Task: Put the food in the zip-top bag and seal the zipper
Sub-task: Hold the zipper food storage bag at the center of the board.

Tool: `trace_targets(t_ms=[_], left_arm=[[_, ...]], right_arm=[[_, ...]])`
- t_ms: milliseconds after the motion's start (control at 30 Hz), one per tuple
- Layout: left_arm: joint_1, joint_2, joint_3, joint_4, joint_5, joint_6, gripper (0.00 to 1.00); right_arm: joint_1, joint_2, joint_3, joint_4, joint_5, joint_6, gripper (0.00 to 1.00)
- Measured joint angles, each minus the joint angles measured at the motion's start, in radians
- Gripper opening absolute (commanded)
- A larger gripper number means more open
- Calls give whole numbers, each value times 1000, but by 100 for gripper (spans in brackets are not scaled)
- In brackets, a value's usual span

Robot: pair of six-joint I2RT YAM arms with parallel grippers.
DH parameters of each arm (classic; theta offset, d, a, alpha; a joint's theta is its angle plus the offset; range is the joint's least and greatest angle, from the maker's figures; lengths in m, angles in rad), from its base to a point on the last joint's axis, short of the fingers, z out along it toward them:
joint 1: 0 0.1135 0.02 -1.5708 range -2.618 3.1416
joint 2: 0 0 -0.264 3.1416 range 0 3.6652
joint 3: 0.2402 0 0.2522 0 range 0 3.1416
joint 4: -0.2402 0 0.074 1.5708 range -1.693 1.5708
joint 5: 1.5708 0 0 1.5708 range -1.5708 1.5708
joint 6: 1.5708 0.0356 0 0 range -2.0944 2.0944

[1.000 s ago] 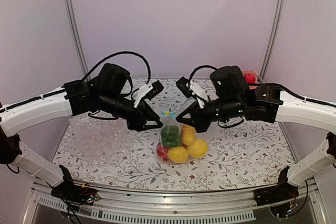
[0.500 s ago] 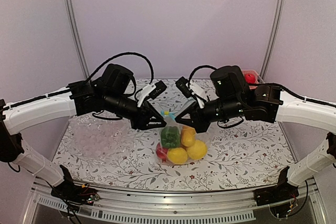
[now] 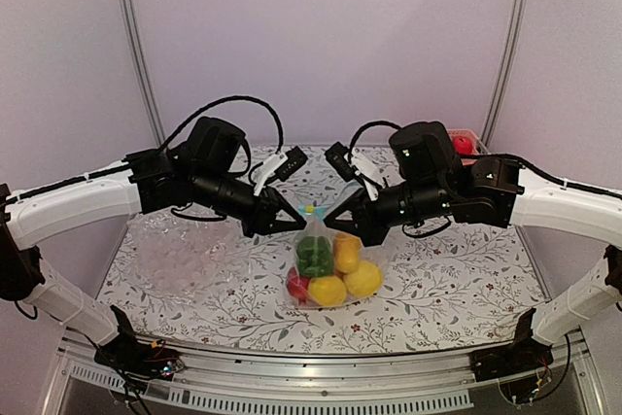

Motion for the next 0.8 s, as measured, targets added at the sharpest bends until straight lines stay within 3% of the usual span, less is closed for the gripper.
trace_targets(t_ms=[133,200,300,367,600,800], left_arm=[[0,0,0,0,-2,-2,0],[0,0,0,0,-2,-1,0],[0,0,0,0,-2,-1,0],[0,0,-2,0,-2,0,0],[-5,-14,-18,-1,8,14,0],[-7,-34,-24,-2,16,28,0]], right_arm=[[0,0,0,0,1,0,3],[0,0,-3,1,5,3,13],[0,-1,-5,2,8,7,39],[0,-5,-5,6,9,8,46],[-2,-39,-2,20,9,-1,54],[-31,-14,48,17,-89,-33,55]])
